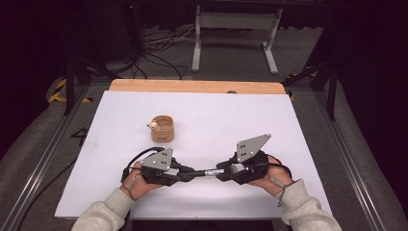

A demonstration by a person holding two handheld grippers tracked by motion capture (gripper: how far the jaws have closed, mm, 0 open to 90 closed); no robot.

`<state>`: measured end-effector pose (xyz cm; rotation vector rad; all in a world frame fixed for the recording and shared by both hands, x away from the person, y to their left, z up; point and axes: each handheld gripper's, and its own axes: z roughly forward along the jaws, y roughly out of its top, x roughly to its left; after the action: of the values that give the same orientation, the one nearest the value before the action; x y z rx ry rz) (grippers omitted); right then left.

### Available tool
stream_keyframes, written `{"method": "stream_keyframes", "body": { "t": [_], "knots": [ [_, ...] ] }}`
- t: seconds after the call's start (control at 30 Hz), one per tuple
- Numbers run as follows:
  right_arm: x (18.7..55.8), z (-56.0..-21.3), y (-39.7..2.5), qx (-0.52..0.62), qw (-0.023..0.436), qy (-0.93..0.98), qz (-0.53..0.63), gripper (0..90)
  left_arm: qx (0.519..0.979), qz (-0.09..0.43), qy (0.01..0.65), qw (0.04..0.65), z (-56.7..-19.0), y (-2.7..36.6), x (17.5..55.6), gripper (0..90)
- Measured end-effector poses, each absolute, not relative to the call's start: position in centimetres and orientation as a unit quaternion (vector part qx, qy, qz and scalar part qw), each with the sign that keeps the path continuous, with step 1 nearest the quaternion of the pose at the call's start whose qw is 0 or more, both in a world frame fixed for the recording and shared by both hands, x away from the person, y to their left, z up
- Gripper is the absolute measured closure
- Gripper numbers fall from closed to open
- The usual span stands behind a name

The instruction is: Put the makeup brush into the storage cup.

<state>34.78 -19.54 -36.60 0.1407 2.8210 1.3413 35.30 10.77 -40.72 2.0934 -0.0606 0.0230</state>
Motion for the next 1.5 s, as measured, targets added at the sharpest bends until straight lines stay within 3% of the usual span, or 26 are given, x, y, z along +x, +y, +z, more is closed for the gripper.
{"method": "stream_keyframes", "body": {
  "t": [0.4,1.07,1.27,1.4,1.5],
  "knots": [
    [35.0,-36.6,-19.9,0.045,-0.016,0.895,0.444,70.1,0.861,0.006,-0.03,0.507,-40.7,10.8,35.4,74.0],
    [34.9,-36.2,-19.8,0.035,-0.013,0.897,0.441,70.6,0.862,-0.007,-0.02,0.506,-40.7,10.8,35.5,73.1],
    [34.6,-35.5,-19.4,0.034,-0.004,0.899,0.436,70.7,0.863,-0.017,-0.01,0.504,-40.6,10.6,35.5,60.9],
    [34.6,-34.8,-18.9,0.026,0.001,0.911,0.411,70.6,0.864,-0.008,0.002,0.503,-40.4,10.5,35.7,47.1],
    [34.7,-34.0,-18.5,0.025,0.006,0.922,0.387,70.6,0.866,0.001,0.001,0.5,-39.9,10.5,35.5,46.8]
  ]
}}
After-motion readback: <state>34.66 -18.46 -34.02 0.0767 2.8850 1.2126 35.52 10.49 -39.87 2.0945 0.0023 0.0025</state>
